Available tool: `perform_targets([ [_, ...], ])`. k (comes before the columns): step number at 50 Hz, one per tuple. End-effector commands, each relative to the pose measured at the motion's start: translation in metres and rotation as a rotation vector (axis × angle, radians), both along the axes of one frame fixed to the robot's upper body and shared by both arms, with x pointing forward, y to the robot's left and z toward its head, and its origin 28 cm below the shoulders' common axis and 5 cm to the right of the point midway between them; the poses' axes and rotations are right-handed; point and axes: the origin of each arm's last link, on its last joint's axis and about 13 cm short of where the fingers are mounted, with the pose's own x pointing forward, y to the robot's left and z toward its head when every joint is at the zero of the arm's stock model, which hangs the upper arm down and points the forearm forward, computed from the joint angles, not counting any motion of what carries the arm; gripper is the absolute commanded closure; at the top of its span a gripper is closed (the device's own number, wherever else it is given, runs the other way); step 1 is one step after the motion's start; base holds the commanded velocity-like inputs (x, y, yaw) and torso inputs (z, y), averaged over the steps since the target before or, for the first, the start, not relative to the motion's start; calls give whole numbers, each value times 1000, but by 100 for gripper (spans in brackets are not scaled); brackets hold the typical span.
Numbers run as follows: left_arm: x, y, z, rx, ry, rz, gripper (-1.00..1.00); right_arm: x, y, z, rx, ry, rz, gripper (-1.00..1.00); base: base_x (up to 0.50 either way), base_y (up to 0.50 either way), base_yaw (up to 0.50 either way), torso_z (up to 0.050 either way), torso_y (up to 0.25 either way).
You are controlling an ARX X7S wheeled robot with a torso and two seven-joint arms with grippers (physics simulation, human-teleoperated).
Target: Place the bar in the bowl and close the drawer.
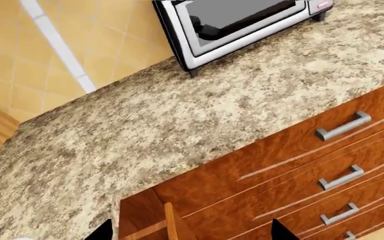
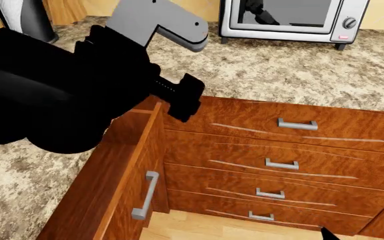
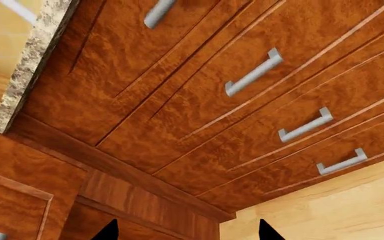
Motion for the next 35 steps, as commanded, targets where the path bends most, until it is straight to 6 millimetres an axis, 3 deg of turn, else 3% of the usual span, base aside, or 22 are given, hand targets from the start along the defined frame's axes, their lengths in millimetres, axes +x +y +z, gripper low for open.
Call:
perform_targets([
  [1, -3, -37, -9, 99, 5, -55, -100, -5, -4, -1, 7, -4, -21, -100, 0, 0, 0, 0, 0],
  [22, -11, -91, -52, 257, -14, -126, -100, -7, -8, -8, 17, 5, -39, -100, 0, 0, 0, 0, 0],
  [35, -26, -123, -99, 385, -46, -195, -100, -11, -7, -11, 27, 15, -42, -100, 0, 0, 0, 0, 0],
])
